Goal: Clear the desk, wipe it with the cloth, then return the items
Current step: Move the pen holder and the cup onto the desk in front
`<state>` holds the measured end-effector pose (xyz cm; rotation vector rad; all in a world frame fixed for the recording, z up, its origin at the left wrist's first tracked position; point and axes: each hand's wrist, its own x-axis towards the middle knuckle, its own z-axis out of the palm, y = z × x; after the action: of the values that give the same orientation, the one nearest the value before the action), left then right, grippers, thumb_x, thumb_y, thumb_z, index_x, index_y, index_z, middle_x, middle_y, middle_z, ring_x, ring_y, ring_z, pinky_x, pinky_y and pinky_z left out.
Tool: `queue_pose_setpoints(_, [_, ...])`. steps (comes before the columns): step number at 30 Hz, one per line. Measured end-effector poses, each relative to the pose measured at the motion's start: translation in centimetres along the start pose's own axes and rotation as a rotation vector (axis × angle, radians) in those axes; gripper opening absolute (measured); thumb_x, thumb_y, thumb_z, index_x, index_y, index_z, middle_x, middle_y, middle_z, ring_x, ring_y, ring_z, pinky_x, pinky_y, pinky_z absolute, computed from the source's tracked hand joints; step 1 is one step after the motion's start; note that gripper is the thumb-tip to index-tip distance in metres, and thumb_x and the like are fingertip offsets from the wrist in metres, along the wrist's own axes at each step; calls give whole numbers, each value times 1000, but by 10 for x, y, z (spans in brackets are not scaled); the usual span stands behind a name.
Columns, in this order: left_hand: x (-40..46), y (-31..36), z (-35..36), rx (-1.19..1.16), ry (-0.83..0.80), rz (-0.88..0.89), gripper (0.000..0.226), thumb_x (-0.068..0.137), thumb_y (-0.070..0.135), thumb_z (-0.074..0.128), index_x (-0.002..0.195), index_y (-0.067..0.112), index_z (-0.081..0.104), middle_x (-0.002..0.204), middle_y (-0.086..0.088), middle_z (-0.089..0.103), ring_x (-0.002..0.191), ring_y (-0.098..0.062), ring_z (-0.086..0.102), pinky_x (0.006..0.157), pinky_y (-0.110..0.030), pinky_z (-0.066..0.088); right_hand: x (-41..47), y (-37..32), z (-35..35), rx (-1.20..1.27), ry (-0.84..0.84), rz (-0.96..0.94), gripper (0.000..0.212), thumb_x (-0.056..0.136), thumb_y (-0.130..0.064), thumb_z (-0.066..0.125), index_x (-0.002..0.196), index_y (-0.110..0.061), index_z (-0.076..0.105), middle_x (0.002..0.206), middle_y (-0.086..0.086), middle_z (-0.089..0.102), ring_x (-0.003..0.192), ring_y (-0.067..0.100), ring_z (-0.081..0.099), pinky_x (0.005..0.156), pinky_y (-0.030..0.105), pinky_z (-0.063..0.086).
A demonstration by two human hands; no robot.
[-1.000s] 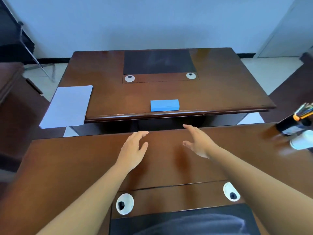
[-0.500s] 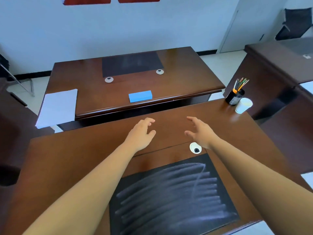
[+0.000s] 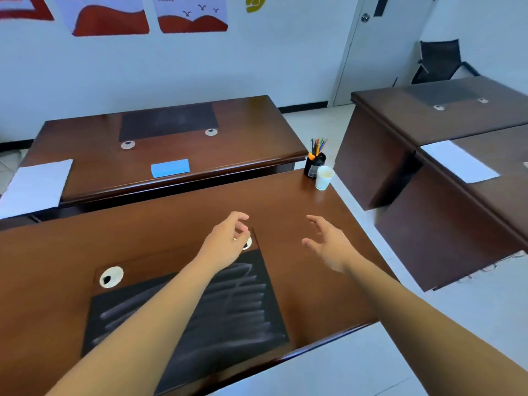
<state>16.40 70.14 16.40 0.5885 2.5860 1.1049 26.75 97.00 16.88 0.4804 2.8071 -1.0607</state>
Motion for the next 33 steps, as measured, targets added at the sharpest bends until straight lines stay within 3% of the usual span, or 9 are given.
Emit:
queue_pose_setpoints(3, [1,37,29,2,2,7,36,107,27,57,142,28,49,114,12,62,96,-7,65,83,-23,54,-13,36,-33,27,8,31,69,101,-36,70,161,-28,37,162,0,49,145,22,51,115,35,42])
queue_pose_setpoints(8, [18,81,65,29,17,10,42,105,29,61,144,32,44,114,14,61,91,-8,65,77,-15,52,-8,78,-75,74,13,58,67,102,-34,70,160,-27,38,161,2,49,143,23,52,113,36,44])
queue_pose_setpoints(14, [75,102,97,33,-3,0,46,104,31,62,145,37,40,110,19,59,89,-8,66,77,-18,56,30,111,-105,113,42,68,65,101,-32,70,159,-27,39,158,4,51,142,22,53,111,33,43])
queue_pose_setpoints(22, [144,123,137,28,-75,9,42,104,35,58,142,39,40,108,24,59,90,-2,65,89,-35,60,83,147,-134,118,78,86,62,102,-33,68,157,-28,40,153,1,55,136,22,57,102,30,47])
queue_pose_setpoints(29, [180,148,170,30,-46,-106,37,104,34,59,138,38,45,111,20,58,95,-5,64,91,-34,59,148,188,-167,86,8,16,66,102,-36,69,158,-28,35,153,0,54,135,21,57,100,30,46])
queue_pose_setpoints(33, [193,169,194,27,17,-197,34,105,32,57,138,34,47,114,16,60,97,-6,63,90,-32,56,185,218,-185,98,-65,-31,67,102,-36,69,158,-30,33,155,1,52,137,23,56,106,38,51])
